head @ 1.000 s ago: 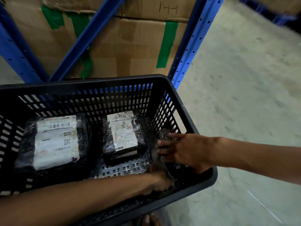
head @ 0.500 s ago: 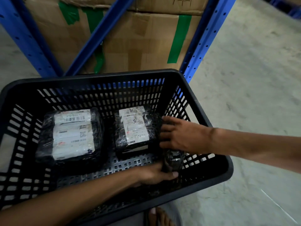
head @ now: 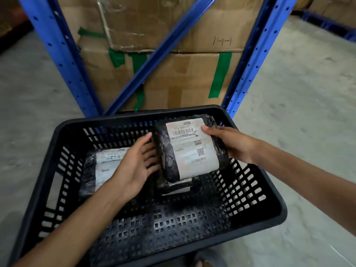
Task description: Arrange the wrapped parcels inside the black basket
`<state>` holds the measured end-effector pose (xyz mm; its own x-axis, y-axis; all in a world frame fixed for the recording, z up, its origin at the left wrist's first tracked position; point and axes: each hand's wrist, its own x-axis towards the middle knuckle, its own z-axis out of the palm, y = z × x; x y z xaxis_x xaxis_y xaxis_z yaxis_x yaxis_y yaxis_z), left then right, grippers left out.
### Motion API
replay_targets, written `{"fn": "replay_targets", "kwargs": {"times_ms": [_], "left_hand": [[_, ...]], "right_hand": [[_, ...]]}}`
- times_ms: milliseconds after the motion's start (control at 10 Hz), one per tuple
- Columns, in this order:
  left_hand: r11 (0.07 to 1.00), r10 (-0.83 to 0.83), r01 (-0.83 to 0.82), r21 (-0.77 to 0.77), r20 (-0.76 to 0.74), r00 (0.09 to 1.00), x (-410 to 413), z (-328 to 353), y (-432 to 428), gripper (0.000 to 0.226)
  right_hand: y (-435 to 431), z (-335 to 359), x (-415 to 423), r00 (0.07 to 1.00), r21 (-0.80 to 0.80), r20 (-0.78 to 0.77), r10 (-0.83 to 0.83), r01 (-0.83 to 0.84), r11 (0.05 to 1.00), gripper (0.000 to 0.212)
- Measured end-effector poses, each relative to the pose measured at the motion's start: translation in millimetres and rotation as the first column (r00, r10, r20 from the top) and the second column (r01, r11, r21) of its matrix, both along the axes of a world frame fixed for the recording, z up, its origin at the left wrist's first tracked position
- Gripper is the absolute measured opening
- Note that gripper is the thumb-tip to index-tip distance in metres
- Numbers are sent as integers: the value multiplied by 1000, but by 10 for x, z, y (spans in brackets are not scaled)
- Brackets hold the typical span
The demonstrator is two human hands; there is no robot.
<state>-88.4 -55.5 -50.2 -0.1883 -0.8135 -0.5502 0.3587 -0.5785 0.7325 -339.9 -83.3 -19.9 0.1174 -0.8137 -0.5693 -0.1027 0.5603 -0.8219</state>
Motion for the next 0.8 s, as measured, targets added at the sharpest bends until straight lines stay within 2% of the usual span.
{"fn": "replay_targets", "kwargs": {"times_ms": [100, 200, 300, 400, 500, 600, 700, 800], "left_hand": [[991, 47, -19, -132, 213, 976, -270, -76, -18, 37], [993, 58, -10, -115, 418, 906, -435, -251, -59, 40], [989, 55, 29, -145, 542, 839, -443, -387, -98, 51], [979, 2, 132, -156, 656, 755, -393, -502, -105, 69], [971, -147, 234, -41, 667, 730, -260, -620, -128, 80], [965, -218, 262, 25, 635, 741, -182, -698, -148, 82], [953, -263, 297, 56, 635, 726, -203, -502, -106, 87], [949, -288, 303, 85, 624, 727, -204, -152, -1, 87]], "right_hand": [[-42, -234, 177, 985, 84, 28, -167, 165, 983, 26], [-16, -457, 297, 990, 66, -6, -140, 140, 988, 31], [-35, -651, 296, 991, 39, 27, -129, 128, 991, 24], [-75, -830, 317, 995, 44, 26, -93, 92, 995, 37], [-106, -877, 378, 997, 46, -61, 49, -46, 998, 60], [-201, -907, 328, 984, 110, -98, 146, -135, 985, 82], [-231, -775, 349, 972, 101, -179, 151, -135, 986, 73], [-135, -589, 363, 974, 30, -214, 69, -64, 998, 50]]}}
